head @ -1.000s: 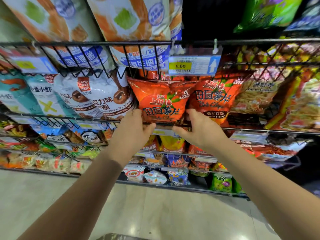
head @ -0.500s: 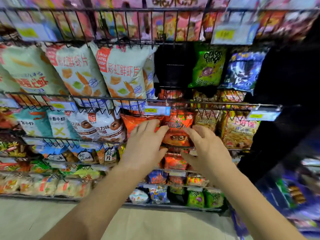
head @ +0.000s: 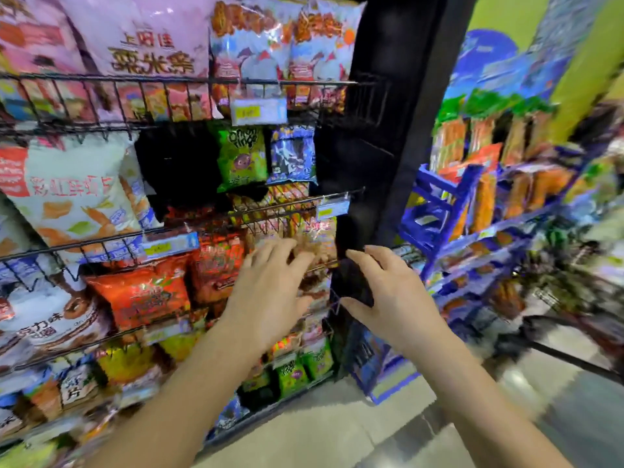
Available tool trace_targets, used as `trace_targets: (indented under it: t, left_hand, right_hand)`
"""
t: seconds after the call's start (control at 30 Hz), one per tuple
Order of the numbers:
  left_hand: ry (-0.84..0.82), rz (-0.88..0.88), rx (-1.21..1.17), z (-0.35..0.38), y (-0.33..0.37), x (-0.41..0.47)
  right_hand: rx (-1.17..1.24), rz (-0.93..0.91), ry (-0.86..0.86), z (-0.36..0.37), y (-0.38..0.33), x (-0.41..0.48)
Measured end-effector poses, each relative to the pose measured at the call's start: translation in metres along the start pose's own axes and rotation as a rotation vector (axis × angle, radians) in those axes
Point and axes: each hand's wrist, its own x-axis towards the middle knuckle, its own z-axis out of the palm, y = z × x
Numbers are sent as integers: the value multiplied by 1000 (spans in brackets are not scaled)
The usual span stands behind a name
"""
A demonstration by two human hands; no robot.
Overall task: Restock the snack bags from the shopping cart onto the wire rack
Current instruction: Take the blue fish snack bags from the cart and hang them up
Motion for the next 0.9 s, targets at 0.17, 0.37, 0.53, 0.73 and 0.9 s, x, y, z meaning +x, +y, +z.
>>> trace_targets:
  t: [0.17, 0.37, 0.53, 0.73, 0.9]
  left_hand:
    - [-30, 191, -50, 13, 60, 16]
    - [-83, 384, -87, 34, 164, 35]
    - [-127, 526, -75, 56, 279, 58]
    - [-124, 653, -98, 75, 426, 96]
    - [-133, 741, -88, 91, 519, 121]
  right_hand:
    - [-61, 198, 26, -27, 40, -60]
    - [-113, 364, 58, -63, 117, -133]
    - [-112, 512, 116, -103, 200, -195]
    - [-144, 652, 158, -156, 315, -264]
    - [-119, 773, 185, -191, 389, -305]
